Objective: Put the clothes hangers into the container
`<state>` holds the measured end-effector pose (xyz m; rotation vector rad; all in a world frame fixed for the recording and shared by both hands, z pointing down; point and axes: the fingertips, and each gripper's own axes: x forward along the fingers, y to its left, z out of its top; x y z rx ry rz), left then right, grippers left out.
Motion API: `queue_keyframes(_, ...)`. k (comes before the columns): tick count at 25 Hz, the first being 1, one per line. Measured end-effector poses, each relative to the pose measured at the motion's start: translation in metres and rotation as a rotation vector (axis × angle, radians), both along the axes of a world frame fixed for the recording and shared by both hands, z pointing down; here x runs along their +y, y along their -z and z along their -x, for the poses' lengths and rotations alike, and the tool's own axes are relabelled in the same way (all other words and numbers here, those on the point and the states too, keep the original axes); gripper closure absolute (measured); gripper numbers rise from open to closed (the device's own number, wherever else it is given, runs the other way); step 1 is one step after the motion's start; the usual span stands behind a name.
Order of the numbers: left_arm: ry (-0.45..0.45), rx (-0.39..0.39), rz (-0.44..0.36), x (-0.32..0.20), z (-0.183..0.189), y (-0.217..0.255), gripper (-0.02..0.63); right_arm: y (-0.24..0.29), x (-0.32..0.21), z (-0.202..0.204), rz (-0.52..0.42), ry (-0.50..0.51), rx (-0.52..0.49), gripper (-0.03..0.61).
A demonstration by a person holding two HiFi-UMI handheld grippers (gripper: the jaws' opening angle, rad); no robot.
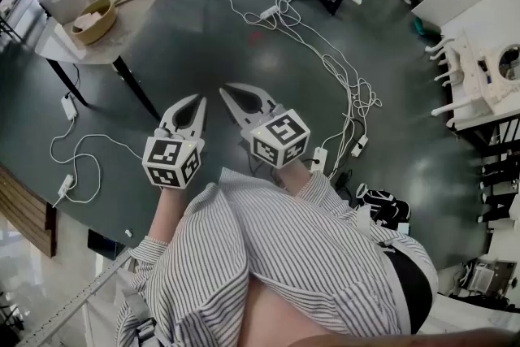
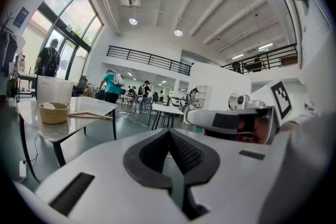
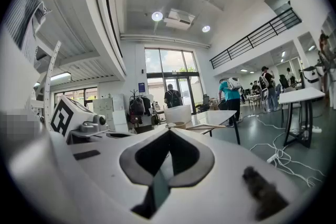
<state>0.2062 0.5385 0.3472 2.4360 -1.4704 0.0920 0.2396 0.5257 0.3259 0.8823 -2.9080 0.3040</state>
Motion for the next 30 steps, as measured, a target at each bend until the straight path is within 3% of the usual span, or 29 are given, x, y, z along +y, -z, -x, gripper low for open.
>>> queue_keyframes(9, 0.015, 0.000, 0.020, 0.008, 0.004, -0.007, 0.603, 0.004, 0.011, -0.004, -0.044, -0.024, -0.023, 0.565)
queue_keyframes(13, 0.006, 0.006, 0.023, 0.014, -0.002, -0.006, 0.603, 0.001, 0.017, -0.007, -0.022, -0.017, -0.028, 0.565)
queue_keyframes(17, 0.002, 0.012, 0.026, 0.017, -0.003, -0.007, 0.603, 0.007, 0.020, -0.005, 0.028, -0.018, -0.102, 0.563)
queue_keyframes(22, 0.025, 0.014, 0.048, 0.013, -0.005, -0.013, 0.603, -0.013, 0.023, -0.004, 0.034, 0.003, 0.024, 0.563)
queue_keyframes(30, 0.011, 0.036, 0.028, 0.017, -0.025, -0.016, 0.603, -0.023, 0.032, -0.017, 0.071, 0.051, 0.010, 0.563)
